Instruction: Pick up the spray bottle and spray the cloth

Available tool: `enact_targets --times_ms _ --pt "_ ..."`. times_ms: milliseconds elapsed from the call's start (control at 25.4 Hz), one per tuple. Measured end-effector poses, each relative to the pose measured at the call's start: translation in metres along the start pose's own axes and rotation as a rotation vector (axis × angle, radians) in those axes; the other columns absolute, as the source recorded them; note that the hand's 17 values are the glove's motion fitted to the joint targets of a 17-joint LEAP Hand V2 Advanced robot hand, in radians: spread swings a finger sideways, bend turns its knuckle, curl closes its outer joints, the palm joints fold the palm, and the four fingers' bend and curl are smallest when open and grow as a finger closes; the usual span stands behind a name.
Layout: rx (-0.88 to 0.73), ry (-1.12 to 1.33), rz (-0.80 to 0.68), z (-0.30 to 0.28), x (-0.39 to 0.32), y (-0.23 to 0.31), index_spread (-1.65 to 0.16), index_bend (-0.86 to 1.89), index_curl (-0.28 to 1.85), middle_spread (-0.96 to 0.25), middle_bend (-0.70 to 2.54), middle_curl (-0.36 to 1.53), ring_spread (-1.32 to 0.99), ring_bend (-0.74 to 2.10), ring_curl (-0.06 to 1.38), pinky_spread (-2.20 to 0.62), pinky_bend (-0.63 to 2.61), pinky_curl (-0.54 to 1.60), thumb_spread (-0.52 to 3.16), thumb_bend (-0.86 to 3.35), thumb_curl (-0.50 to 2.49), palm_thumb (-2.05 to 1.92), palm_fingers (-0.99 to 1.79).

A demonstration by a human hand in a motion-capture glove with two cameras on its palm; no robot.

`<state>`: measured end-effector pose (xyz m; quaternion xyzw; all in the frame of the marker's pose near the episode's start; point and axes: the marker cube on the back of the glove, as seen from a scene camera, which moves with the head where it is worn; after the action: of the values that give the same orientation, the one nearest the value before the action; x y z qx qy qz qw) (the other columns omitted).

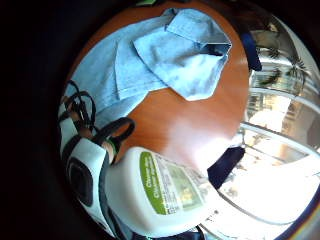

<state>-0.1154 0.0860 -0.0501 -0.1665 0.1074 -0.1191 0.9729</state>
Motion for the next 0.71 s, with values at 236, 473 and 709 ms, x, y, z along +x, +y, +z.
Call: enact_targets --times_ms 236,473,709 --pt "-0.068 0.189 0.024 -0.0023 0.0015 -0.0049 -0.25 0.18 0.39 -0.2 0.69 0.51 -0.24 0.74 0.46 -0.32 0.46 0.38 0.49 -0.03 0.64 1.01 1.36" --pt "-0.093 0.47 0.013 -0.0046 0.0009 -0.0079 -0.25 0.17 0.41 -0.2 0.69 0.51 -0.24 0.74 0.46 -0.32 0.46 0.38 0.46 -0.03 0.66 1.01 1.36" --pt "-0.163 0.611 -0.01 -0.0068 0.0018 -0.0087 -0.25 0.17 0.42 -0.2 0.69 0.51 -0.24 0.74 0.46 -0.32 0.46 0.38 0.45 -0.03 0.67 1.01 1.36"
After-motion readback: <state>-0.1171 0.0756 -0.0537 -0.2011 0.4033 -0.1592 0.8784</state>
